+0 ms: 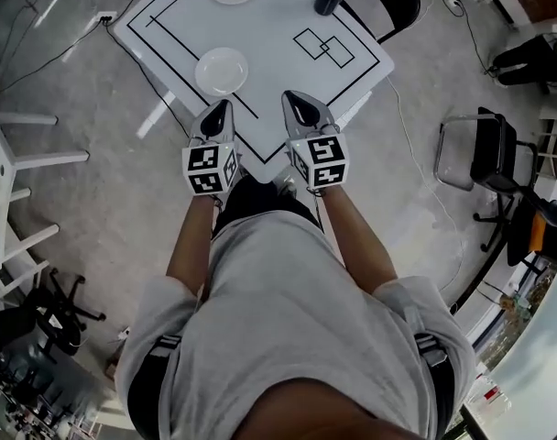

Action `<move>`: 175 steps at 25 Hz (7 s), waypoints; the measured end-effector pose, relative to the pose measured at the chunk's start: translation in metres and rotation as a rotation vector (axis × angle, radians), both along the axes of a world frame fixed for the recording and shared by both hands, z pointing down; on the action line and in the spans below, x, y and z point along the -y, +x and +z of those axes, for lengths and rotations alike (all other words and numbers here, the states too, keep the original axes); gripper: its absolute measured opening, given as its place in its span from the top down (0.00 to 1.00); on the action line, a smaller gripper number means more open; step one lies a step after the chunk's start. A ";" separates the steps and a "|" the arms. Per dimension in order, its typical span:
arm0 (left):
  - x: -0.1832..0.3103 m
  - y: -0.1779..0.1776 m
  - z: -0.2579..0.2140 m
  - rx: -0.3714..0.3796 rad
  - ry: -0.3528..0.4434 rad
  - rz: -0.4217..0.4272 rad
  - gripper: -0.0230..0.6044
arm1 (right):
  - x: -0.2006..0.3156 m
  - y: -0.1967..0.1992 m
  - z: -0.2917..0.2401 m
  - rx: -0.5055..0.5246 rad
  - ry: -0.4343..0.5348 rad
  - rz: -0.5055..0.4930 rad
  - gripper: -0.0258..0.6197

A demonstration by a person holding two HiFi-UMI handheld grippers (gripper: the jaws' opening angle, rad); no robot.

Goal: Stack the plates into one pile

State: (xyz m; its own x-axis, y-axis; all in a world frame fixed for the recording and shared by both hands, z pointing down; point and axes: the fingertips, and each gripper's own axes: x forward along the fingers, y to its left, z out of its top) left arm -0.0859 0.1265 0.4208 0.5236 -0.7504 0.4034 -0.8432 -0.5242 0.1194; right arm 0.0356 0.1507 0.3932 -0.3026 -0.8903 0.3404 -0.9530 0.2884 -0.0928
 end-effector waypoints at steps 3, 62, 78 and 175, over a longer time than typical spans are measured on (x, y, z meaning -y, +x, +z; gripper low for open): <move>-0.014 0.001 -0.015 0.012 0.027 0.021 0.96 | -0.012 -0.003 -0.010 0.029 0.004 0.028 0.96; 0.417 0.010 0.043 0.070 -0.135 0.688 0.96 | 0.360 -0.046 0.061 0.046 -0.230 0.578 0.96; 0.462 0.038 0.115 0.170 -0.300 0.855 0.96 | 0.409 -0.037 0.133 0.193 -0.414 0.713 0.96; 0.419 0.015 0.125 0.271 -0.384 0.787 0.86 | 0.321 -0.034 0.149 0.267 -0.347 0.882 0.89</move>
